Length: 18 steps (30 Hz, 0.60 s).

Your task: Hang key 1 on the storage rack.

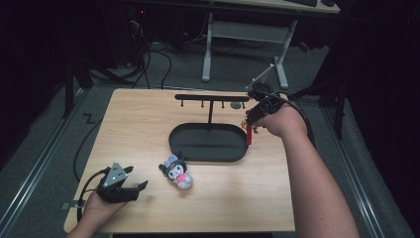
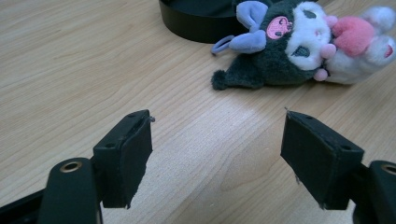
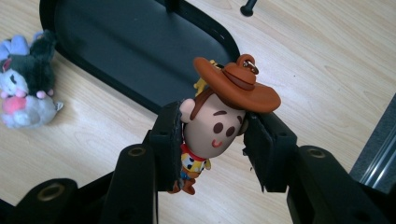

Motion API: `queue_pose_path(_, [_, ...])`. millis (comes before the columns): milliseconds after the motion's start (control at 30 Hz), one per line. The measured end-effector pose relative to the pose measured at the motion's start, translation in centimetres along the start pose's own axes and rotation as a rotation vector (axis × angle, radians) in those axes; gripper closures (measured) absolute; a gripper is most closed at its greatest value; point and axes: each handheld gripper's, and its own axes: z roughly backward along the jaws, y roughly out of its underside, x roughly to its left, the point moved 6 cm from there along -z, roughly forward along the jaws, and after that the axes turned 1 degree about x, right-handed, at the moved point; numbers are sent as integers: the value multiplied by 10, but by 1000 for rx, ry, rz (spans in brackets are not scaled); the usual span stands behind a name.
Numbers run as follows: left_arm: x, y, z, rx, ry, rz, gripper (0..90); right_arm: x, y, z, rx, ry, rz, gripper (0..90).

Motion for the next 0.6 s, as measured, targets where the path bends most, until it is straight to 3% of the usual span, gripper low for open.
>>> queue_pose_path(300, [0, 0, 0, -1, 2, 0, 253, -5, -12, -4, -7, 17, -6, 582])
queue_pose_path(600, [0, 0, 0, -3, 2, 0, 253, -1, -24, -10, -9, 20, -5, 582])
